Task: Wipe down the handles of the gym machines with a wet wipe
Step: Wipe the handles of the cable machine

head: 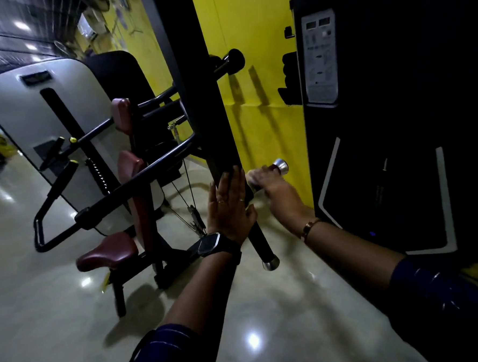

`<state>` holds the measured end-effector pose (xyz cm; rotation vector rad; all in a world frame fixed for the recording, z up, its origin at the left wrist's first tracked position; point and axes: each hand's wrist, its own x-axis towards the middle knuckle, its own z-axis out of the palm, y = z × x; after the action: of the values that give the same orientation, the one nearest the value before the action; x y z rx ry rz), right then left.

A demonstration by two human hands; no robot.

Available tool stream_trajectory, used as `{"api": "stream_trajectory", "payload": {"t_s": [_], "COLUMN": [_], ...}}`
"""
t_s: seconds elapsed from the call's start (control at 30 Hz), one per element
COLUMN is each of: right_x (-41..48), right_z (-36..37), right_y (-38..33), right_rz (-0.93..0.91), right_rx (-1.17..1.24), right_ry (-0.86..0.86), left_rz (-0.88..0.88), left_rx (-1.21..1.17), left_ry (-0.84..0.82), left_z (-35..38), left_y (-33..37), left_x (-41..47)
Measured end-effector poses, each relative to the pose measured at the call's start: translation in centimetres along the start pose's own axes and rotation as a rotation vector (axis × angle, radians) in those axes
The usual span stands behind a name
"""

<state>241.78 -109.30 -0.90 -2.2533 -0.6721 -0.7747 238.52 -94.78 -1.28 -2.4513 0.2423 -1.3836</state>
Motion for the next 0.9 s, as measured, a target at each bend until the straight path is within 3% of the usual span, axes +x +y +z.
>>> {"api": "stream_trajectory", "payload": {"t_s": [0.17, 0.37, 0.5, 0.6, 0.73, 0.9], "right_x": [-0.6, 1.6, -0.4, -0.9, -0.5, -2.8], "right_z": [-0.7, -0.8, 0.5, 0.5, 0.4, 1.6], "right_y": [0.8, 2.3, -0.1, 1.5, 0.6, -0.8], "right_rz": [-0.153, 0.098, -0.072, -0.143, -0.020, 0.066], "right_rx": [-0.063, -0.087, -0.031, -0.094, -0.108, -0.013], "right_ry": [0.015, 0.036, 0.014, 0.116, 0.169, 0.087], "left_rz": [0.019, 0.016, 0.042, 0.048, 0.055, 0.041], "left_rx": [0.023, 0.053, 0.061, 0.096, 0.069, 0.042], "left_ry": [-0.010, -0.010, 0.002, 0.011, -0.005, -0.025], "left_z": [0.1, 0.3, 0.4, 0.0, -0.1, 0.5], "left_y": [-0.1, 0.1, -0.2, -0.2, -0.3, -0.4], "left_x": [-0.2, -0.3, -0.3, -0.2, -0.2, -0.2]}}
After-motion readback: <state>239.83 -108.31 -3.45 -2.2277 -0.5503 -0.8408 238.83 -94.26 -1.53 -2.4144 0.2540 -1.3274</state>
